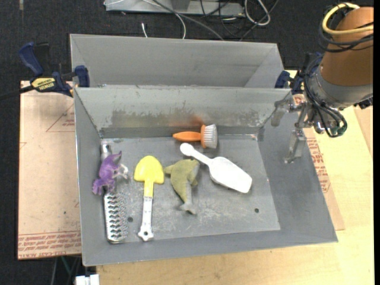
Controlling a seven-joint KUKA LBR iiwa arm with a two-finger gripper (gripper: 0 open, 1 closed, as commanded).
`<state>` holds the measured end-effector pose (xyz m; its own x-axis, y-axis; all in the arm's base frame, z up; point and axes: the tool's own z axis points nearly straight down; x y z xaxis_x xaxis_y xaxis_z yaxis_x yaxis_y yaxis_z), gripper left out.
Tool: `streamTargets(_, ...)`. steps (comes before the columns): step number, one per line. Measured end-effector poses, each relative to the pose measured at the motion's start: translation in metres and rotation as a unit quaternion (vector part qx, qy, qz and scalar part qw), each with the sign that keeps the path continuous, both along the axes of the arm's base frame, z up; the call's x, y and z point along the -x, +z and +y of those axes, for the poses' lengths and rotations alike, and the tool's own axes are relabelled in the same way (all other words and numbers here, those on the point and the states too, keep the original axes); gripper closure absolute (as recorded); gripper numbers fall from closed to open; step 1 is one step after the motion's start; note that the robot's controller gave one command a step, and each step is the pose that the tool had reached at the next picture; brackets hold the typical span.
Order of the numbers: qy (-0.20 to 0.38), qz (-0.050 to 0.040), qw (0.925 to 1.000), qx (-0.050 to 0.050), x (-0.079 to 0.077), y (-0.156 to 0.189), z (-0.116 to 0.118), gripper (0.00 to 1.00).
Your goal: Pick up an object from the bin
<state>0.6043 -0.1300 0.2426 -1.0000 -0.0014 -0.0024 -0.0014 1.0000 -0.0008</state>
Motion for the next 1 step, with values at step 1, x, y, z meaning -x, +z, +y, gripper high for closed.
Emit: streamTargets(1,-0.001,-0.0002,1.0,0.0,-0.0001,-0.0001,0.0001,0.0)
